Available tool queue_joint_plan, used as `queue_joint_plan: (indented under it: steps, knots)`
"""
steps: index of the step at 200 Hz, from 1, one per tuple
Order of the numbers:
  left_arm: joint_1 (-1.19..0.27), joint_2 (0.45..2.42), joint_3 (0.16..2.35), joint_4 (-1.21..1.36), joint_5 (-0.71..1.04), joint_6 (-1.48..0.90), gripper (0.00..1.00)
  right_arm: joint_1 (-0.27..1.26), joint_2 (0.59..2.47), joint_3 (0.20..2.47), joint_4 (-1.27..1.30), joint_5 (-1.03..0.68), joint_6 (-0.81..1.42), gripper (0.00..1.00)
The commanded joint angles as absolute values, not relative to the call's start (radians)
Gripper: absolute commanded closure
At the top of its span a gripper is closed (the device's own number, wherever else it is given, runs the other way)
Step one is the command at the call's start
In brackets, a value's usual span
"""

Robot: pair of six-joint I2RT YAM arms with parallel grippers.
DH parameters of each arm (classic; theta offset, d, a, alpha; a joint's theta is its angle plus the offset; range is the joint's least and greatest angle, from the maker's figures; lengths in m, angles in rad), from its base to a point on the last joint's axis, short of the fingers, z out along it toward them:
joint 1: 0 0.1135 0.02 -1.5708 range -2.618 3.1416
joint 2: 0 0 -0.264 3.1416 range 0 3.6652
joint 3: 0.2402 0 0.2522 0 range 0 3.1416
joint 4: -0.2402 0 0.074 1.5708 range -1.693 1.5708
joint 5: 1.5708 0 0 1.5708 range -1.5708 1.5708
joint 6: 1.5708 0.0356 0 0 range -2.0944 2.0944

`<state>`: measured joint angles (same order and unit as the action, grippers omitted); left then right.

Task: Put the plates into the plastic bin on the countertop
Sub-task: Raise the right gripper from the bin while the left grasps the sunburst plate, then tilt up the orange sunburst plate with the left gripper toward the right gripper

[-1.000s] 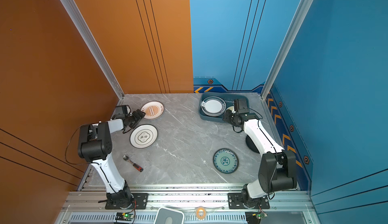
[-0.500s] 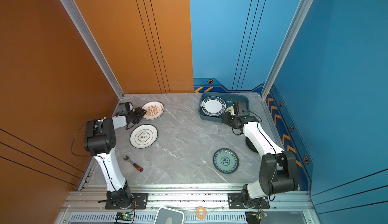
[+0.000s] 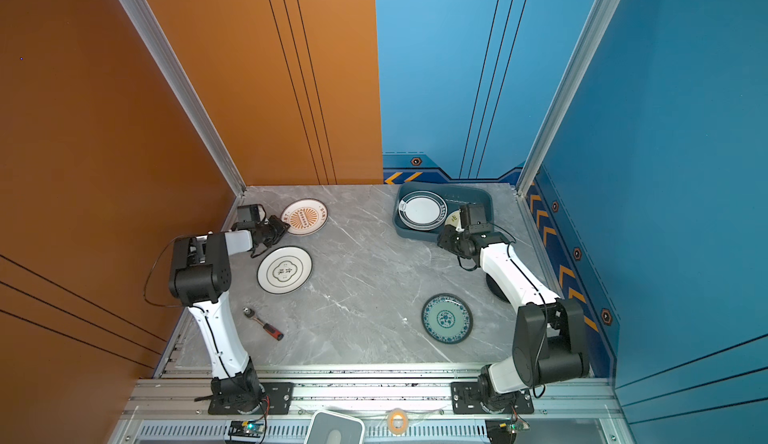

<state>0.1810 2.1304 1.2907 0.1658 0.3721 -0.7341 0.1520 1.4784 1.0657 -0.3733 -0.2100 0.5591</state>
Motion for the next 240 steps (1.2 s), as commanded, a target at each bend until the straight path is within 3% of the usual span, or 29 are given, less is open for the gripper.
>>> queue_joint_plan:
  steps: [1, 21, 27, 43, 140, 240]
  knots:
    - [0.171, 2.162, 1.269, 0.133, 0.399, -0.730, 0.79, 0.160, 1.477, 1.051, -0.362, -0.218, 0.574, 0.50]
    - [0.172, 2.163, 1.267, 0.136, 0.399, -0.730, 0.82, 0.161, 1.476, 1.048, -0.367, -0.218, 0.571, 0.50]
    - [0.172, 2.162, 1.266, 0.137, 0.399, -0.731, 0.91, 0.162, 1.474, 1.048, -0.367, -0.218, 0.569, 0.50]
    - [0.172, 2.161, 1.264, 0.137, 0.396, -0.732, 1.00, 0.161, 1.471, 1.046, -0.370, -0.216, 0.568, 0.50]
    - [0.156, 2.123, 1.197, 0.220, 0.467, -0.784, 1.00, 0.173, 1.456, 1.030, -0.350, -0.279, 0.564, 0.49]
    - [0.082, 1.743, 0.990, 0.257, 0.614, -0.849, 1.00, 0.275, 1.406, 1.002, -0.206, -0.472, 0.630, 0.35]
